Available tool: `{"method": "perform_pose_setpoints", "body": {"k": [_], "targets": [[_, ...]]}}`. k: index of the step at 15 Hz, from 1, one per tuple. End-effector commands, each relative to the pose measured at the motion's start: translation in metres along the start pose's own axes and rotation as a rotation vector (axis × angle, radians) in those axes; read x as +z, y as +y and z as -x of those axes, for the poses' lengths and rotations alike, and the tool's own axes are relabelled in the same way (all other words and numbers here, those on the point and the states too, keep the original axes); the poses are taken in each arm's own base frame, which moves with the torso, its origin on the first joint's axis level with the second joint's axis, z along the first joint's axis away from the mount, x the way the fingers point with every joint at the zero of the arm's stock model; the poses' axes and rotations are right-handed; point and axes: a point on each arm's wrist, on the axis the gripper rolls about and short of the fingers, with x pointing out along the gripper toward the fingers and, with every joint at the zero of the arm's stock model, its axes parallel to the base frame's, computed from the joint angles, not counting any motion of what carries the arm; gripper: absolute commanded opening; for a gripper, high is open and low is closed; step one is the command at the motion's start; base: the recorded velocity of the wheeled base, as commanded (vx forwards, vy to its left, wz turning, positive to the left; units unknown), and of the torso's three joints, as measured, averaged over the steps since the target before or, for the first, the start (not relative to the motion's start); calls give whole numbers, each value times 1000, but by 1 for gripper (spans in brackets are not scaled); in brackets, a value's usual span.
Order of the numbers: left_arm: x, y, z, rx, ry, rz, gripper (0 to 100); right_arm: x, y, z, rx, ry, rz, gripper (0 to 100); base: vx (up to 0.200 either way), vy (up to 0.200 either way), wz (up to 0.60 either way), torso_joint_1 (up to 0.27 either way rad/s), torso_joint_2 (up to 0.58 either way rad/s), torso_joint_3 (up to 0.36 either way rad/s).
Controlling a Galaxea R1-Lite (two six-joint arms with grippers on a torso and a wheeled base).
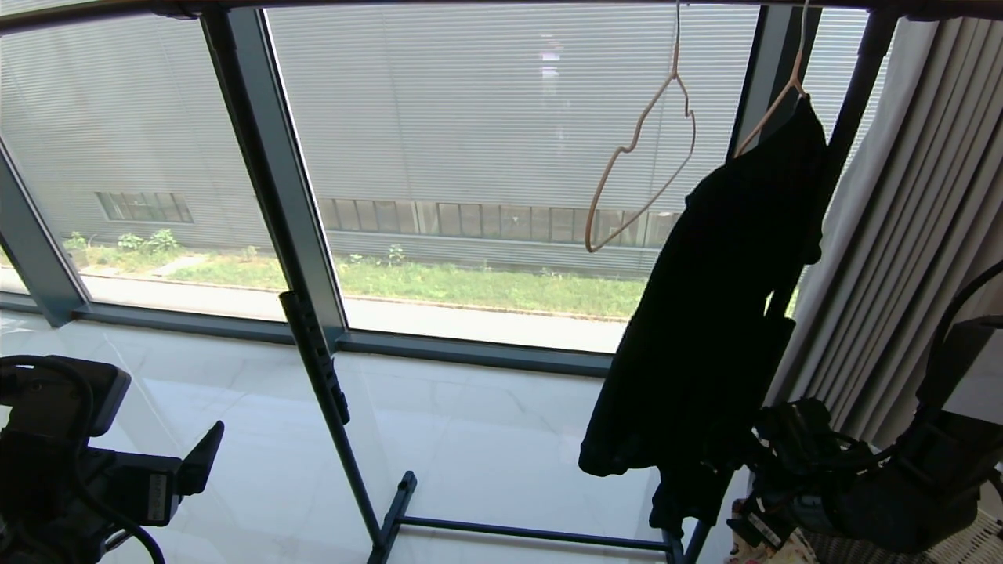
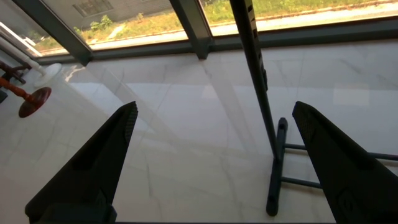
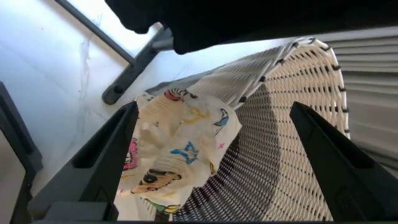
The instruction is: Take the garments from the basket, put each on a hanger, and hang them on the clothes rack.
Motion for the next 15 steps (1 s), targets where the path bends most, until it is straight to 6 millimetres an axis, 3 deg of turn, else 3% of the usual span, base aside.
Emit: {"method": "perform_pose_setpoints", "body": {"k": [1, 4, 8, 9, 12, 15], "targets": [[0, 0, 0, 0, 1, -1, 100, -4, 3, -7, -14, 38, 4, 100, 0, 0, 0, 0, 0, 0], [0, 0, 0, 0, 1, -2, 100, -11, -10, -14, -91, 85, -39, 100, 0, 0, 0, 0, 0, 0], [0, 0, -1, -1, 2, -1, 100, -7, -18, -16, -111, 59, -64, 100, 0, 0, 0, 0, 0, 0], [0, 0, -1, -1, 2, -1, 100, -5, -19, -16, -119, 41, -67, 0, 0, 0, 0, 0, 0, 0], [-2, -1, 0, -4, 7, -2, 100, -2, -21, -10, -132, 14, -71, 0, 0, 0, 0, 0, 0, 0], [-2, -1, 0, -3, 10, -4, 100, 9, -31, 18, -181, -77, -90, 0, 0, 0, 0, 0, 0, 0]]}}
